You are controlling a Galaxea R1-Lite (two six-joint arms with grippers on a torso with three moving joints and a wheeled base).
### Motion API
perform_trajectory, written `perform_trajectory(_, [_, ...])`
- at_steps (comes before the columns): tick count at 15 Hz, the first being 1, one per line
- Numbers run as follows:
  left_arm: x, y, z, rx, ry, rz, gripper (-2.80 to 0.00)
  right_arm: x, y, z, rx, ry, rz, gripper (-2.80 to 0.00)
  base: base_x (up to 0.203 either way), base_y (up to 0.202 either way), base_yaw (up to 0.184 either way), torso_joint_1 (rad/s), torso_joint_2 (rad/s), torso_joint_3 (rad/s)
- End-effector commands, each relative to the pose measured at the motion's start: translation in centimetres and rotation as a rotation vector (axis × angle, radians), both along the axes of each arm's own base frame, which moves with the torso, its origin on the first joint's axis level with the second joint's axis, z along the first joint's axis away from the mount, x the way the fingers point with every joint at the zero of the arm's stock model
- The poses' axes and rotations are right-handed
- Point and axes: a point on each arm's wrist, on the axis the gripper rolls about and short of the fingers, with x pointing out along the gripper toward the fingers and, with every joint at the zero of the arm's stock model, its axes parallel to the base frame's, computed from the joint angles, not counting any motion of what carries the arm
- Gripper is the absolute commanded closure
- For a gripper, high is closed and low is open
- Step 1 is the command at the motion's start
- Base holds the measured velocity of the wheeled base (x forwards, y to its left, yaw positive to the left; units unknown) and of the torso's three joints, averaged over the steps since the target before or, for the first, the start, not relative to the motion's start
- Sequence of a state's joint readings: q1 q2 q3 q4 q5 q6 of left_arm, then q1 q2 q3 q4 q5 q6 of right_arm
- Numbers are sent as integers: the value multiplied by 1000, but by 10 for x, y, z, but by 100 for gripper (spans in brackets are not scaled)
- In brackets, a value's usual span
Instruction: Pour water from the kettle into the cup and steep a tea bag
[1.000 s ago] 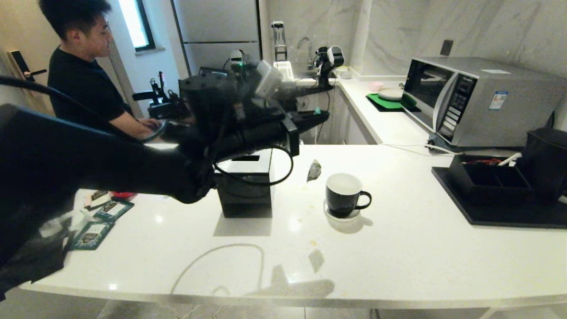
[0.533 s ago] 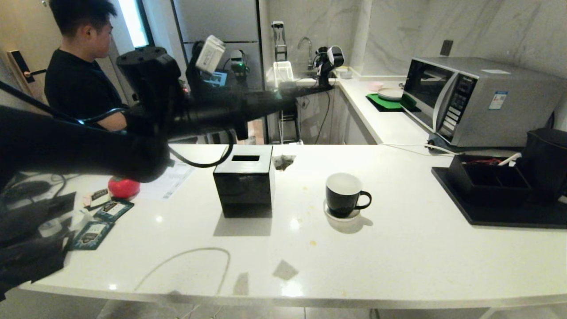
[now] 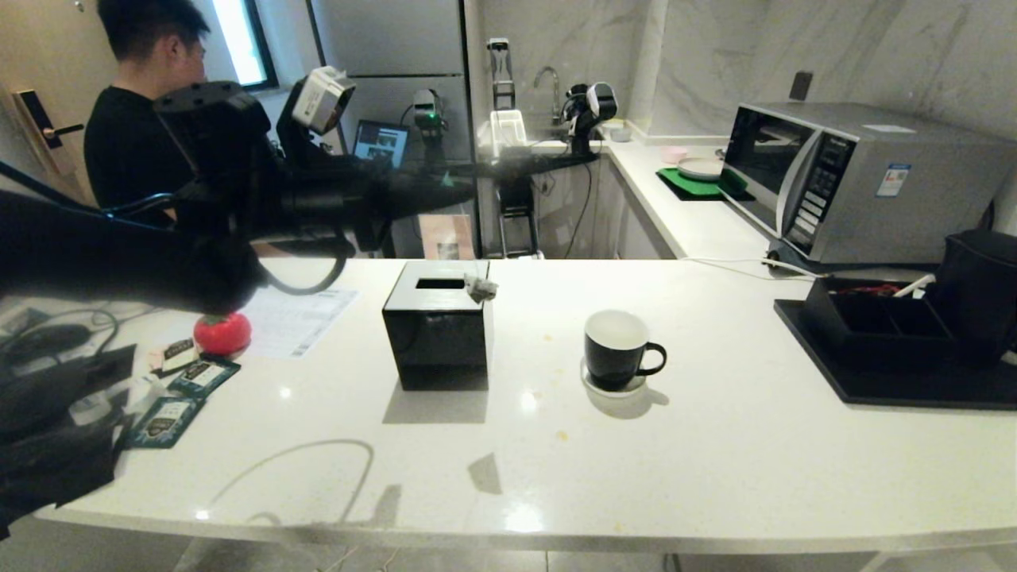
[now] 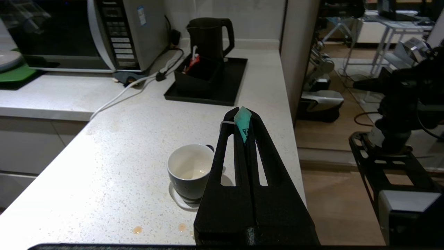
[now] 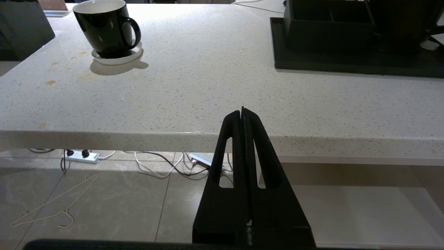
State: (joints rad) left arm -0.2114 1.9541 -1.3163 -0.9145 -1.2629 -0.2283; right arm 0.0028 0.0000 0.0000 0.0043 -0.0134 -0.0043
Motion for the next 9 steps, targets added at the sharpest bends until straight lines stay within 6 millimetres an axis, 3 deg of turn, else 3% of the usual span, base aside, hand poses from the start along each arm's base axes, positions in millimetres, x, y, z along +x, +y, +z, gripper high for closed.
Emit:
perform_trajectory(1, [7,4,-7,5,9,1,0,0,0,0,0,0,0,0,0,0,0,0,0,0])
perform_trajectory(9, [34,14,-9,-5,-23,51,0,0,0,0,0,0,0,0,0,0,0,0,0,0])
